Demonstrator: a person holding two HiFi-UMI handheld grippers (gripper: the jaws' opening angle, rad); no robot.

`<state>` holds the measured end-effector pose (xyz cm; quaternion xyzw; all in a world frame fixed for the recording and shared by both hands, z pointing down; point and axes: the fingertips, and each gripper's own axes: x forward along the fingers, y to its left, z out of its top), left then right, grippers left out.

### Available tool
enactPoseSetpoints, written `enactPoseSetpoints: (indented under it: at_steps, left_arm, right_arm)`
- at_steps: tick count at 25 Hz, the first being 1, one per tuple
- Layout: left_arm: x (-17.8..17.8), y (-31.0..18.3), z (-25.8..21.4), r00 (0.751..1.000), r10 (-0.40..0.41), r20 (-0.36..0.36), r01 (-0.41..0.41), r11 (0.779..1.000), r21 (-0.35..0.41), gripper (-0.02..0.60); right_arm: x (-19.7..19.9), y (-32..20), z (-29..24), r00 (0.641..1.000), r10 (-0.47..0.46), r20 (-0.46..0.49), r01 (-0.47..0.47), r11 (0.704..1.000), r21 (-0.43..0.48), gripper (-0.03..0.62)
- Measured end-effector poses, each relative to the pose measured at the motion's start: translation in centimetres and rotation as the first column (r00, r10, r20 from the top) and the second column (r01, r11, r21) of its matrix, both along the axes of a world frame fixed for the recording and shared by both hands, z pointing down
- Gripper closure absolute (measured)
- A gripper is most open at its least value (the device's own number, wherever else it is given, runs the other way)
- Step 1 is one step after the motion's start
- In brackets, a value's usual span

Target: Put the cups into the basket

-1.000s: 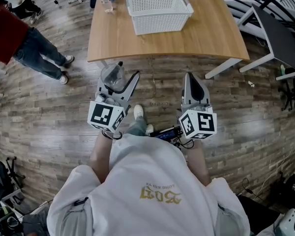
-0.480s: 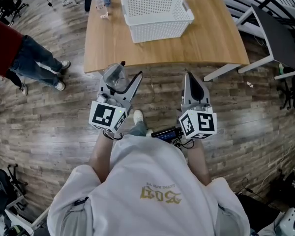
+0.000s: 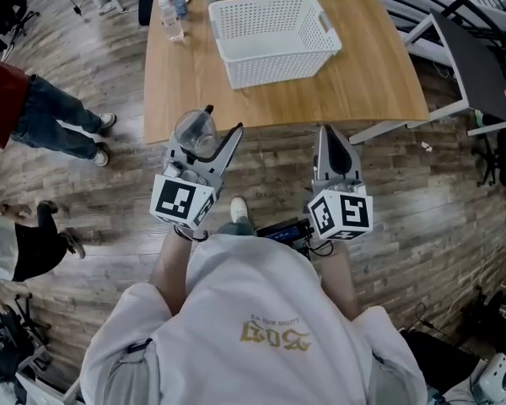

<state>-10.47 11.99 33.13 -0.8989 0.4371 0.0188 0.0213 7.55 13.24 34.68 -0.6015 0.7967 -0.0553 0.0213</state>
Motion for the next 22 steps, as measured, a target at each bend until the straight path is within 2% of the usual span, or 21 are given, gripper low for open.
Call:
enactPoseSetpoints:
  at_steps: [12,22]
  left_arm:
    - [0.5,-4.2,0.0,1.0,0.023,-0.004,-0.023,1.0,-0.009,0.334]
    - [3.3,-10.6,0.0,1.0,0.012,-0.003,-0.012,1.0,-0.008,0.334]
  right_arm:
    - [-0.2,-4.0,0.0,1.0,0.0,0.0,0.0,1.0,-0.009,0.585]
    - [1.9,-11.0,0.2,1.0,-0.028,0.01,0.028,1.0,-0.004,0.585]
